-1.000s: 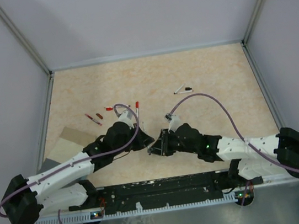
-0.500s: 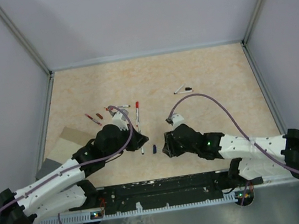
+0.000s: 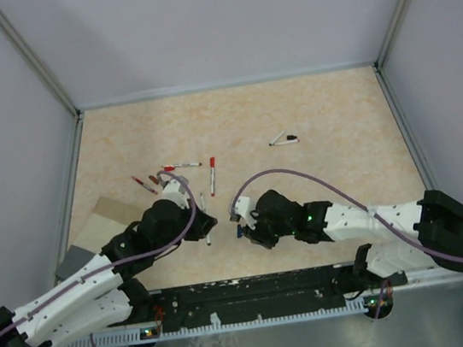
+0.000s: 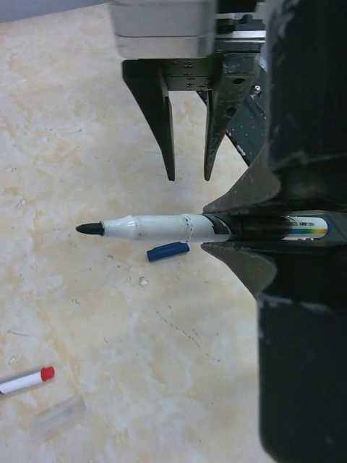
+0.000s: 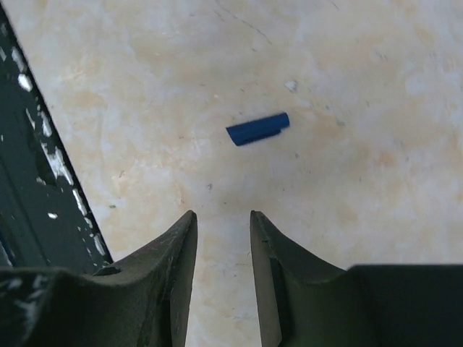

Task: Insert the pens into the pen caps
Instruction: Pick up the pen cap from the center of the board.

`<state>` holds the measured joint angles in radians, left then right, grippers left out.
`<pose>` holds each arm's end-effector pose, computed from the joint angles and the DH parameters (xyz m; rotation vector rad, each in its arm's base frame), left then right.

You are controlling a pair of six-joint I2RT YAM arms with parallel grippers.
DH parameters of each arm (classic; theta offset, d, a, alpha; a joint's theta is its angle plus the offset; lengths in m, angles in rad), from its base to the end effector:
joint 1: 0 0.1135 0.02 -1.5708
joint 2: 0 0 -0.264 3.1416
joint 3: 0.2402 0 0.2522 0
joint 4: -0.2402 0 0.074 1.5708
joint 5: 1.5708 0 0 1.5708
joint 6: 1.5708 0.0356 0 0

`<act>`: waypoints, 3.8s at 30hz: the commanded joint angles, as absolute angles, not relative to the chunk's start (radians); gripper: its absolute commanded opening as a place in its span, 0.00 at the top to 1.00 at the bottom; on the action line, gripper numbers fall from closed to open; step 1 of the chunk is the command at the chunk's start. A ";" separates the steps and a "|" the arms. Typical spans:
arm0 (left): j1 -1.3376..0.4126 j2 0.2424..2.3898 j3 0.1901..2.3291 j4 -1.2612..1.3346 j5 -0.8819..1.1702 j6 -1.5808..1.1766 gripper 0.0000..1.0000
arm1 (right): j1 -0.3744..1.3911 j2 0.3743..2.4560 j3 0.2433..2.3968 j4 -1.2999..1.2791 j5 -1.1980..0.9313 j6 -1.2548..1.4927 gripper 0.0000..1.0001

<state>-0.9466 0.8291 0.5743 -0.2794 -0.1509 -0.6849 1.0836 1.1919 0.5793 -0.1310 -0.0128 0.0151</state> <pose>0.1141 -0.1493 0.2489 0.1935 2.1989 -0.8017 0.1110 0.2105 0.1928 -1.2195 2.0481 0.5593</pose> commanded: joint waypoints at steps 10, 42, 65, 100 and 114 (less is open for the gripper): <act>-0.946 0.632 0.515 -0.447 -0.249 -0.771 1.00 | 1.090 1.341 0.759 -0.252 -0.276 -0.931 0.71; -0.945 0.483 0.492 -0.574 -0.296 -0.829 0.97 | 0.998 1.704 1.058 -0.459 -0.406 -1.180 0.53; -0.945 0.488 0.507 -0.595 -0.319 -0.824 0.95 | 0.980 1.836 1.161 -0.622 -0.341 -1.203 0.64; -0.945 0.554 0.506 -0.516 -0.291 -0.815 0.94 | 0.965 1.427 0.741 -0.338 0.235 0.494 0.94; -0.945 0.590 0.520 -0.493 -0.267 -0.813 0.96 | 0.965 1.471 0.746 -0.468 0.215 0.548 0.66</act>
